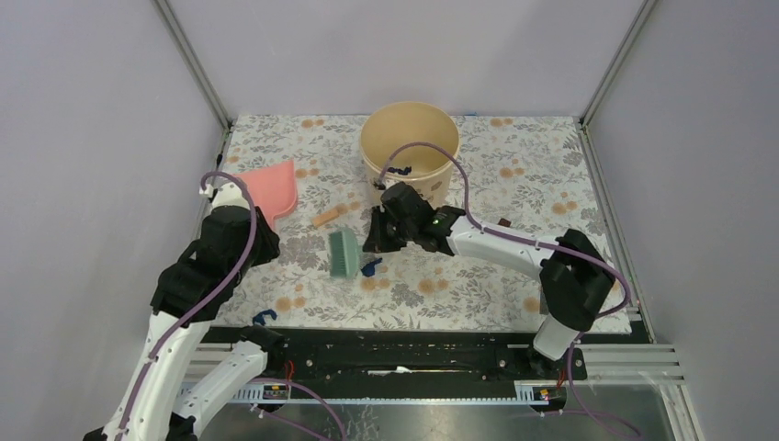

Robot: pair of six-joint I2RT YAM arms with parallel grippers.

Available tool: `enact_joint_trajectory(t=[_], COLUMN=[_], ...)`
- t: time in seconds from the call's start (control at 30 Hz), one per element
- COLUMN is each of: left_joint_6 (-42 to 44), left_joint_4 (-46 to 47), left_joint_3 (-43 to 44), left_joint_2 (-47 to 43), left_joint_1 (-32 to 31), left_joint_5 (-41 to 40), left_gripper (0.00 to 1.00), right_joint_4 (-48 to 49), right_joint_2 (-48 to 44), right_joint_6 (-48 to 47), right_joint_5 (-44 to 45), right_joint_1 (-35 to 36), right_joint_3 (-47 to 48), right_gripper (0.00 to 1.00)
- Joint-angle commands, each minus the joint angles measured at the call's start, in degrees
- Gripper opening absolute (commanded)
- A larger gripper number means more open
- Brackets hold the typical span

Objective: Sweep away the paper scraps from the table

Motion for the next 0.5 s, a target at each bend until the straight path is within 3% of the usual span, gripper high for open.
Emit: enact_joint_trajectory(t=[0.0, 0.23, 0.47], left_joint_6=[3.02, 4.85, 6.12], left_joint_4=[2.35, 2.95, 2.60], left_joint_3=[1.31, 1.45, -1.35], left_joint_2=[2.91, 7.71, 8.50], left_joint_1=[-0.08, -0.09, -0.05], left_joint_5=[2.39, 8.05, 16.18], left_gripper=[0.00, 0.00, 0.00], right_joint_4=[-6.93, -18.92, -27.57], right_joint_2=[-5.10, -17.53, -29.26], right_joint_6=[-3.10, -14.83, -28.04], right_joint_5=[3.26, 3.33, 11.18], right_joint_1=[-1.97, -5.22, -10.23], right_joint_3=[-3.59, -11.02, -15.68], right_gripper=[0.00, 0.00, 0.00])
